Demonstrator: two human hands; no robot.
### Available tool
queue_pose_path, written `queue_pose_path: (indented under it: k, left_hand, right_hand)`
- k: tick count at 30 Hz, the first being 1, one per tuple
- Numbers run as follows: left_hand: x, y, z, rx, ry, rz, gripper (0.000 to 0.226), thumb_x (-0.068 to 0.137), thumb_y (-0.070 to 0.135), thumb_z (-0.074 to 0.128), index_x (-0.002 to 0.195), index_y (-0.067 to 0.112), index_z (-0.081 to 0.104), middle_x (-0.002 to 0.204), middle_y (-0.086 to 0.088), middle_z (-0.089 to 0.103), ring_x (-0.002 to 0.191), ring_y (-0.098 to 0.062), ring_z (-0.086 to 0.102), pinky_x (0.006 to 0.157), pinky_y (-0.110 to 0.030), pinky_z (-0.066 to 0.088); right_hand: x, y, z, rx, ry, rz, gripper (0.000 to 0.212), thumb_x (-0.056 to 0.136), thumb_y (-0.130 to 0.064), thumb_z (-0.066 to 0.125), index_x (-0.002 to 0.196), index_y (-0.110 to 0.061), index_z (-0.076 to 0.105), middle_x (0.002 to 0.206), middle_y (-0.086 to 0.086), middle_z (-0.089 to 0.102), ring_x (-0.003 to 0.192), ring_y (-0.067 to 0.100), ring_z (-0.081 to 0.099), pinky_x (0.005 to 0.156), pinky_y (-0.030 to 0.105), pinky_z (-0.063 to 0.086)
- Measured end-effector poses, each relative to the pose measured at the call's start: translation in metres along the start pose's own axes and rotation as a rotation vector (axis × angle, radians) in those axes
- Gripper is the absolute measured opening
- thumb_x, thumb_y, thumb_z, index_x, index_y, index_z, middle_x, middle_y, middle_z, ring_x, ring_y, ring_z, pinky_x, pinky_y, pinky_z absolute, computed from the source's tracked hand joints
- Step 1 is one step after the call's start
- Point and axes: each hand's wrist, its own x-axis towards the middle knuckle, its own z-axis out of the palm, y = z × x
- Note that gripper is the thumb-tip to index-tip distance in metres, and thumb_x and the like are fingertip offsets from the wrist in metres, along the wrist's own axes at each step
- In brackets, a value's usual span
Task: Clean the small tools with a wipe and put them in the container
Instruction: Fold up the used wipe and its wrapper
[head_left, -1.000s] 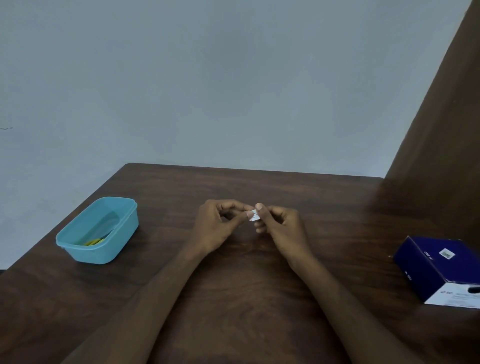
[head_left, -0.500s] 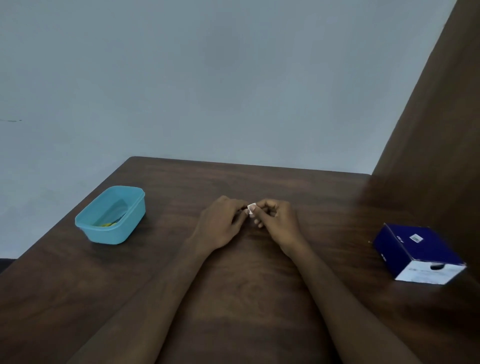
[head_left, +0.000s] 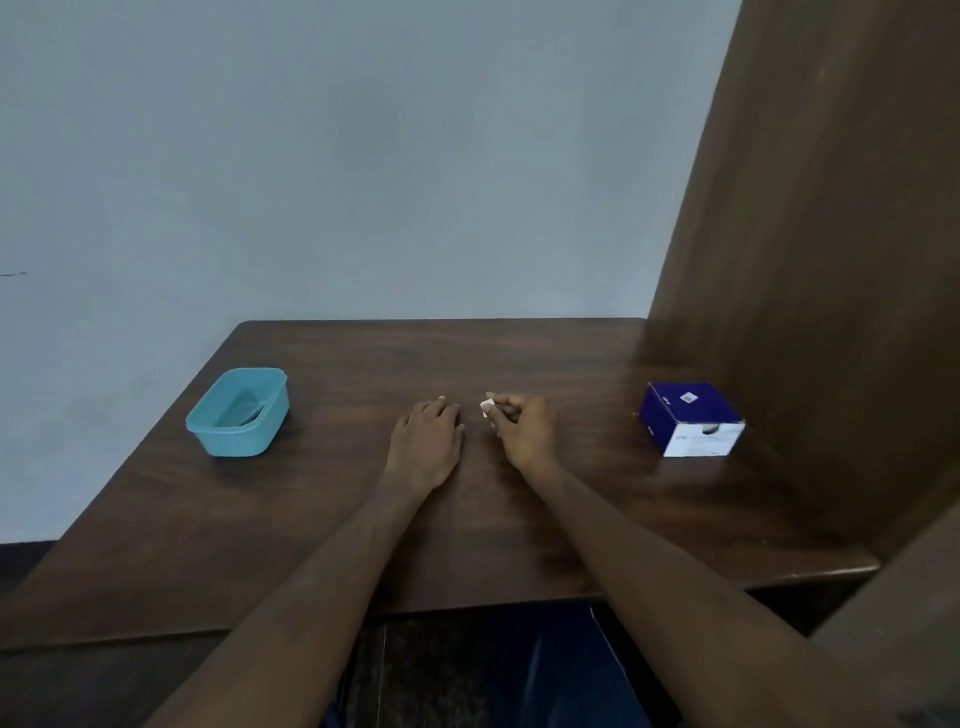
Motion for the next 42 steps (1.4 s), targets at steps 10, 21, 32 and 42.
queue_pose_path:
  k: [10, 21, 32, 42]
  left_hand:
    - [-0.088, 0.051, -0.011, -0.045, -0.109, 0.008, 0.067, 0.112, 0.052, 0.04, 0.167, 0.015, 0.031, 0.177, -0.008, 0.025, 0.164, -0.027, 0.022, 0.13, -0.049, 0.022]
    - [-0.184, 0.221, 0.026, -0.088, -0.057, 0.249, 0.068, 0.107, 0.029, 0.057, 0.166, 0.01, 0.03, 0.177, -0.013, 0.024, 0.166, -0.03, 0.018, 0.132, -0.054, 0.017]
    - [-0.261, 0.32, 0.138, -0.059, -0.3, 0.757, 0.074, 0.109, 0.023, 0.054, 0.17, 0.006, 0.017, 0.179, -0.01, 0.016, 0.167, -0.025, 0.012, 0.136, -0.042, 0.015]
    - [-0.258, 0.375, 0.21, -0.089, -0.533, 0.756, 0.077, 0.109, 0.028, 0.056, 0.17, 0.006, 0.015, 0.179, -0.01, 0.018, 0.166, -0.026, 0.016, 0.135, -0.041, 0.017]
  right_hand:
    - [-0.107, -0.014, -0.069, -0.13, 0.016, 0.01, 0.004, 0.094, -0.025, 0.078, 0.093, -0.025, 0.082, 0.074, -0.005, 0.075, 0.074, 0.014, 0.072, 0.082, 0.029, 0.054]
    - [-0.238, 0.021, -0.187, -0.084, 0.352, 0.157, 0.006, 0.097, -0.021, 0.076, 0.1, -0.023, 0.08, 0.087, -0.014, 0.077, 0.082, -0.001, 0.071, 0.079, 0.007, 0.049]
    - [-0.359, 0.178, -0.285, -0.405, 0.327, 0.602, 0.014, 0.098, -0.018, 0.074, 0.105, -0.009, 0.083, 0.101, 0.01, 0.082, 0.098, 0.028, 0.075, 0.075, 0.018, 0.035]
    - [-0.385, 0.257, -0.32, -0.439, 0.399, 0.855, 0.016, 0.093, -0.024, 0.08, 0.098, -0.009, 0.084, 0.098, 0.01, 0.082, 0.099, 0.031, 0.075, 0.091, 0.031, 0.05]
